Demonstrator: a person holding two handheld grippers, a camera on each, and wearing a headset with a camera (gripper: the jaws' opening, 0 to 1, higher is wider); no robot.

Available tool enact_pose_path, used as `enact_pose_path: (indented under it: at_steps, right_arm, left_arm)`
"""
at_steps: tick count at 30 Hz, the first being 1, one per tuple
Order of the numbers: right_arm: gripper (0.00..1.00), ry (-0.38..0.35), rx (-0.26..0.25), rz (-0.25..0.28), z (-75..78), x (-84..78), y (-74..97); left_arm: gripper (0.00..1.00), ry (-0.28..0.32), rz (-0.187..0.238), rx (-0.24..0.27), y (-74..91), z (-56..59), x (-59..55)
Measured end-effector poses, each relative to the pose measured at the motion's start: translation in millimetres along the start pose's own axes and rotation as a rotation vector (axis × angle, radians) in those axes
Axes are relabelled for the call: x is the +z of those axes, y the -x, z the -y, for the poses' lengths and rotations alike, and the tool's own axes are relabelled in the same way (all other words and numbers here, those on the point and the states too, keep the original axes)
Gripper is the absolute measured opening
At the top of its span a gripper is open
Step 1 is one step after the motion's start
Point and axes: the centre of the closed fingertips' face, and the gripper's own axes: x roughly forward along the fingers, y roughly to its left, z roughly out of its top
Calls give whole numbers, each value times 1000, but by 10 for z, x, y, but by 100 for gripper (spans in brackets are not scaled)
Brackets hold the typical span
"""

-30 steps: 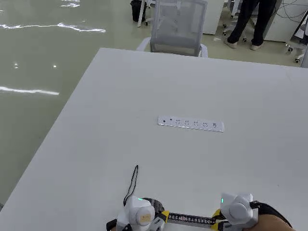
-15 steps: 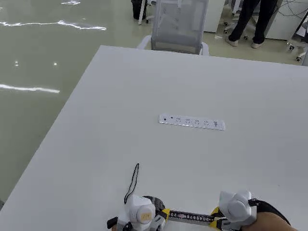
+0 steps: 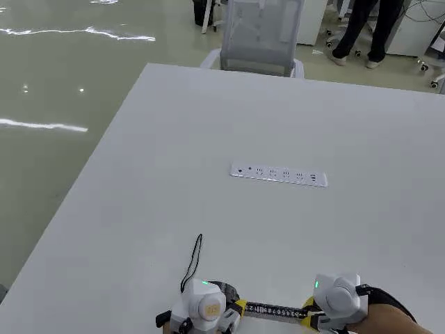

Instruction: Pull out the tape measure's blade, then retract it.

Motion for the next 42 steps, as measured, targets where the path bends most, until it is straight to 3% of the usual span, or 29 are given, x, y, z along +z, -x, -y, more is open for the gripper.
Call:
enact_pose_path:
  at_steps: [42]
  right_arm:
    - [14, 15, 12, 12, -30, 203, -103]
  left_arm:
    - [64, 12, 1, -6, -14, 2, -6]
